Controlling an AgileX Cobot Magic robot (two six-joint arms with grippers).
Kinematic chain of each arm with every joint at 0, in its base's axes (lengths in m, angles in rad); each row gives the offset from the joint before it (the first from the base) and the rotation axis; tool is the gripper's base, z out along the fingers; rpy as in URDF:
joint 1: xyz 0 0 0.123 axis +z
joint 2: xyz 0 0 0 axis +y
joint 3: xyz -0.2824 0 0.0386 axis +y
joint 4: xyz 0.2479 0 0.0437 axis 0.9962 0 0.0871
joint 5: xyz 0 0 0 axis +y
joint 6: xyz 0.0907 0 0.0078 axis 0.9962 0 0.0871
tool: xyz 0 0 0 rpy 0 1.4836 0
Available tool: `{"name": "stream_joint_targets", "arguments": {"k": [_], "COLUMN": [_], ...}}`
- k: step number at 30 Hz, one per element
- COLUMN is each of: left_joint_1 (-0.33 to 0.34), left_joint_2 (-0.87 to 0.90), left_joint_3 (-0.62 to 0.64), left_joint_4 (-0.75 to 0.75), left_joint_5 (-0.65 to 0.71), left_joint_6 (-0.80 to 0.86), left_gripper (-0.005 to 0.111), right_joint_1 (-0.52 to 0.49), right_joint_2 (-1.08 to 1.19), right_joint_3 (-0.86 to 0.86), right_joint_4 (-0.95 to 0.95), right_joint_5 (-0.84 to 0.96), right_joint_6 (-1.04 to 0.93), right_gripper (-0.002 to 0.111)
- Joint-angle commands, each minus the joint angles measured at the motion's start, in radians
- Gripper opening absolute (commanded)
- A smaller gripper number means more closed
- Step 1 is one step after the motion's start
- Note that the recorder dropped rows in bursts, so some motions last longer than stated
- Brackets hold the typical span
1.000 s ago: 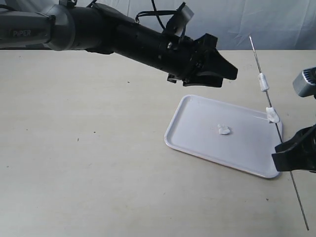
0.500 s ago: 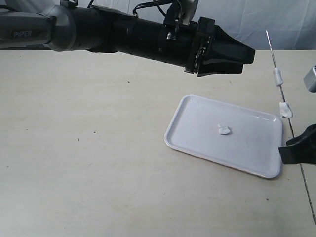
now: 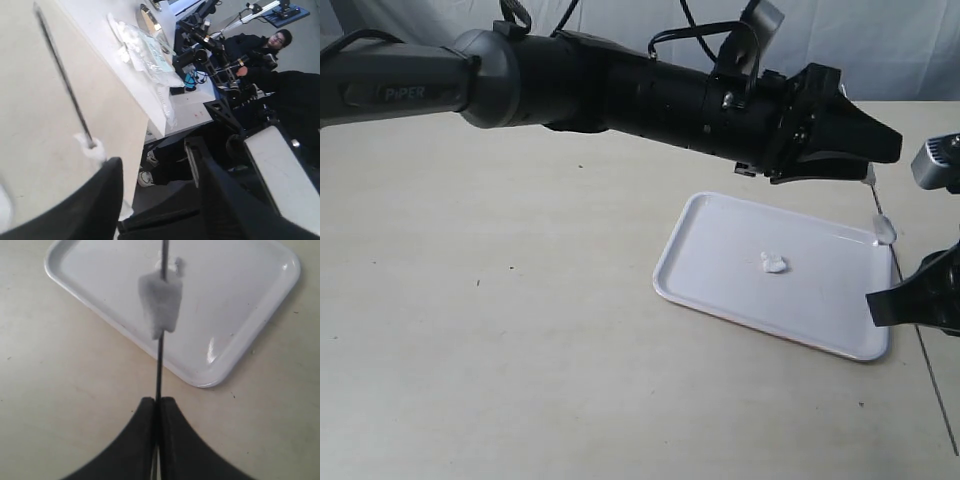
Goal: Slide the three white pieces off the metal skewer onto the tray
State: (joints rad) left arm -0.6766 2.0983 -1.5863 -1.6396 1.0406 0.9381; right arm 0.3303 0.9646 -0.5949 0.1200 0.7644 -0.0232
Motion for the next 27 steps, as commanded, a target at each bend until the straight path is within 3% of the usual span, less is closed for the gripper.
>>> {"name": "stream_joint_targets", "arguments": {"k": [1, 27], "left_joint_1": [-0.002, 0.048], "left_joint_2": [-0.010, -0.074], "left_joint_3": [0.001, 0.001], "left_joint_4": [0.078, 0.235], "left_joint_5": [-0.071, -0.106], "left_joint_6": [-0.069, -0.090], "left_gripper": [0.046, 0.042], "right_joint_1": [-0.003, -0.003], "right_joint_2": [-0.002, -0.002], "right_joint_3": [-0.008, -0.008], "right_joint_4": [-0.007, 0.069], "right_joint_5": [-0.012, -0.017], "right_joint_6": [0.001, -0.030], "right_gripper": [-0.001, -0.001]}}
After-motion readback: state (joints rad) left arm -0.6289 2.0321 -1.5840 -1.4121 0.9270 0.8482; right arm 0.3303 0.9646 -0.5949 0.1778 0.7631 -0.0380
